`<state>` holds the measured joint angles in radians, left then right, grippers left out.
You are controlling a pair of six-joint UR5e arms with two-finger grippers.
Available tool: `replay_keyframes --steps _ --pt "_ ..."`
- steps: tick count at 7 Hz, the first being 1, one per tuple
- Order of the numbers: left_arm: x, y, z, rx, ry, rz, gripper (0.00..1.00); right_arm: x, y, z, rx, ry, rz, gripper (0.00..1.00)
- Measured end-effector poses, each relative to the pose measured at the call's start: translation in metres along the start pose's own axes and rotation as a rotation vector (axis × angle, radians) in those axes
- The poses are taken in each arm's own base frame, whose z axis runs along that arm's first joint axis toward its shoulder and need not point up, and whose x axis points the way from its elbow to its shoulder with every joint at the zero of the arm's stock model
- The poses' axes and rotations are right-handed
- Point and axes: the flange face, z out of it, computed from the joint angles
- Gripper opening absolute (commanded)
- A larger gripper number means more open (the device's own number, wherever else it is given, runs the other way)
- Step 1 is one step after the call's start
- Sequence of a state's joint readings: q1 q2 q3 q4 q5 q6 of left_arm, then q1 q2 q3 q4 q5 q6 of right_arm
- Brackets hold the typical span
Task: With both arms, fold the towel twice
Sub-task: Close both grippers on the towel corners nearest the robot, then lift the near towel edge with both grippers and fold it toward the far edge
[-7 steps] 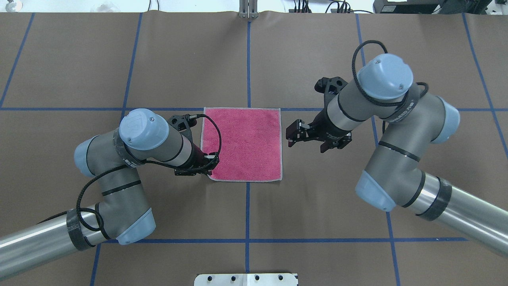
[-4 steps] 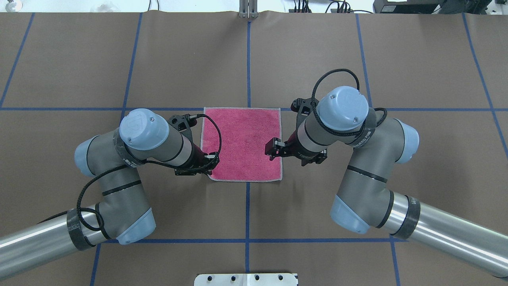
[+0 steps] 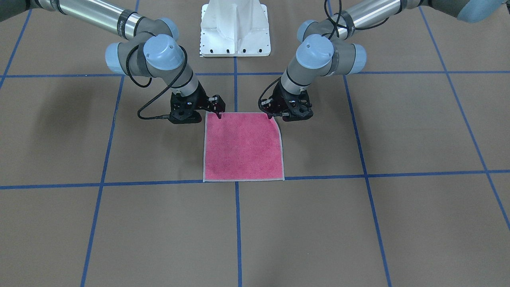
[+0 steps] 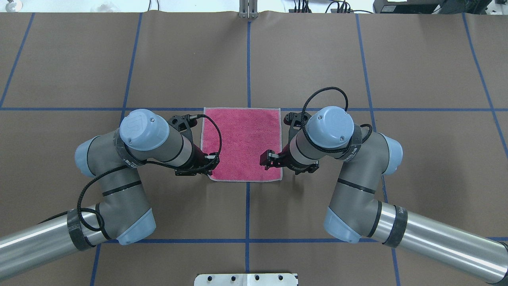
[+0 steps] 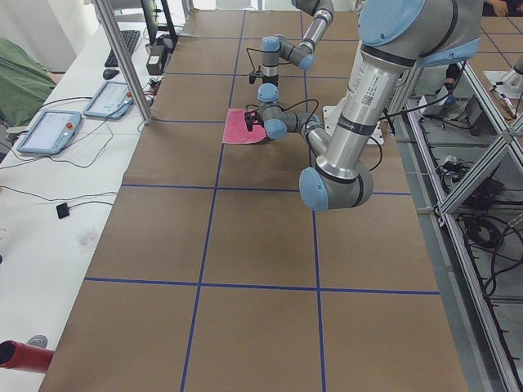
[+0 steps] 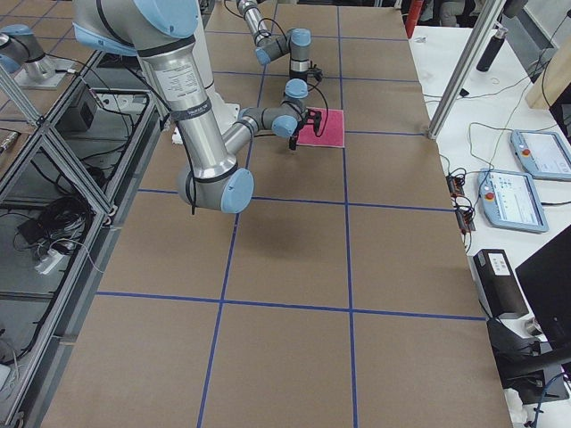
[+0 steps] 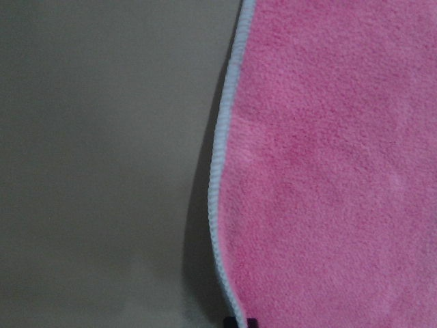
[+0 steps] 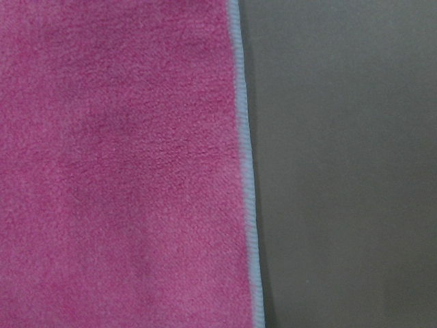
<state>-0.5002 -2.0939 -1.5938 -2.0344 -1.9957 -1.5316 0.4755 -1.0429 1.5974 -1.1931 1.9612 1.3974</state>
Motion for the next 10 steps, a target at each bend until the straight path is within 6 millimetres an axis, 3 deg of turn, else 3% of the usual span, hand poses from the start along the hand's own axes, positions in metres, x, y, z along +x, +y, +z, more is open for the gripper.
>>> replay_keyframes --steps 4,5,7,8,10 --pt "-0.003 -0.001 0.002 0.000 -0.004 -0.001 0.00 -0.012 0.005 -0.005 0.000 -0.022 0.006 0.85" --pt "-0.003 -0.001 0.002 0.000 -0.004 0.000 0.00 -0.012 0.006 -0.004 -0.001 -0.021 0.007 0.76" --pt "-0.002 -0.001 0.002 0.000 -0.004 0.000 0.00 -0.011 0.006 -0.003 -0.001 -0.017 0.011 0.23" --pt "-0.002 -0.001 0.002 0.000 -0.003 0.000 0.00 -0.011 0.006 -0.002 -0.002 -0.016 0.015 0.01" --pt "-0.001 0.000 0.001 0.000 -0.002 0.000 0.00 -0.011 0.006 -0.003 -0.003 -0.017 0.017 0.00"
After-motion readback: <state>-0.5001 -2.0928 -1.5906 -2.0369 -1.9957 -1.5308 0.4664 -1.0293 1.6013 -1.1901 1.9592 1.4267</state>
